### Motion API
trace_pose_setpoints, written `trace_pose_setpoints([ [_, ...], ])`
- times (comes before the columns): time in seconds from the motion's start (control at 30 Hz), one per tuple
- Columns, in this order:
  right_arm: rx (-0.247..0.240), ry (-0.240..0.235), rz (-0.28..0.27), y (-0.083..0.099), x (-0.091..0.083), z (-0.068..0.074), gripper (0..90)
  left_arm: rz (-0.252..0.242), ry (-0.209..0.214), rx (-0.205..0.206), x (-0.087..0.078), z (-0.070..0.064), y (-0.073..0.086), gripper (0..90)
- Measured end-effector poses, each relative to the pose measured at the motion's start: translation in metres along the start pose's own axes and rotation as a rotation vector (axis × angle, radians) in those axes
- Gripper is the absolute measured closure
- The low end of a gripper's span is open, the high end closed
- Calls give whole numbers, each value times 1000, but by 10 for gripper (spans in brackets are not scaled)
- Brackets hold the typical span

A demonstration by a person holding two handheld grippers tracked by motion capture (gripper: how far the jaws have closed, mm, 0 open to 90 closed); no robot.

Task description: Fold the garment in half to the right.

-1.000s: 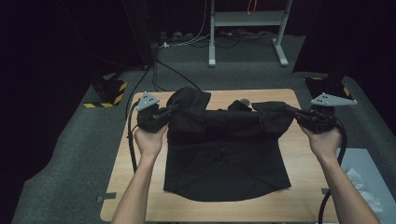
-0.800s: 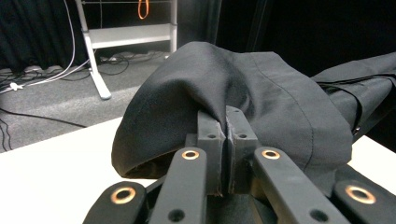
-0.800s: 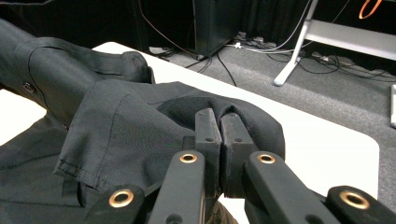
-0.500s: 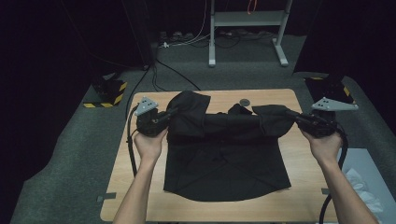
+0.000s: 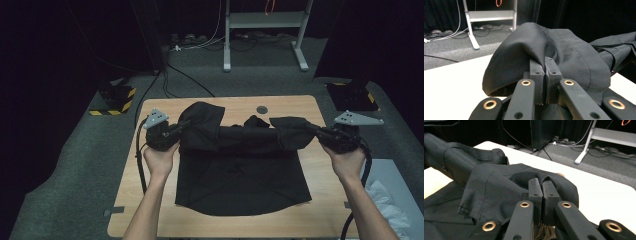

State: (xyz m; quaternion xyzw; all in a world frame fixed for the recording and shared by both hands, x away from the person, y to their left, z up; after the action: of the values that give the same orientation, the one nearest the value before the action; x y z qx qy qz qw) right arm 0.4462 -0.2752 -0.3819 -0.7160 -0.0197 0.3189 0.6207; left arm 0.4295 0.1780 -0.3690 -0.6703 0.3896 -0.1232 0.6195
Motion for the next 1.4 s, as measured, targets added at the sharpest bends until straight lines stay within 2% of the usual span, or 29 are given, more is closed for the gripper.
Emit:
trace_pose_setpoints([
  [0.7, -3, -9, -5, 21, -11, 10, 878, 5, 18, -20, -10, -8, 25, 868],
  [1.4, 18, -39, 23, 64, -24, 25, 878, 4, 36, -84, -22, -19, 72, 868],
])
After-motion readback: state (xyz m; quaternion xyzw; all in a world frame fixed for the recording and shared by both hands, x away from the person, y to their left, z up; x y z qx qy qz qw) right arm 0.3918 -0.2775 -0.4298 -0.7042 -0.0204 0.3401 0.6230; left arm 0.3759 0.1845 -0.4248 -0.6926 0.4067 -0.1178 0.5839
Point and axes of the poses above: each handheld gripper's, and its own axes: x roughly forward along the jaws, y roughly out of its underside, z roughly to its left, the point moved 4 cm from there along x, roughly forward along the jaws, and after that the axes turned 9 degrees about y, right-handed, at the moved point
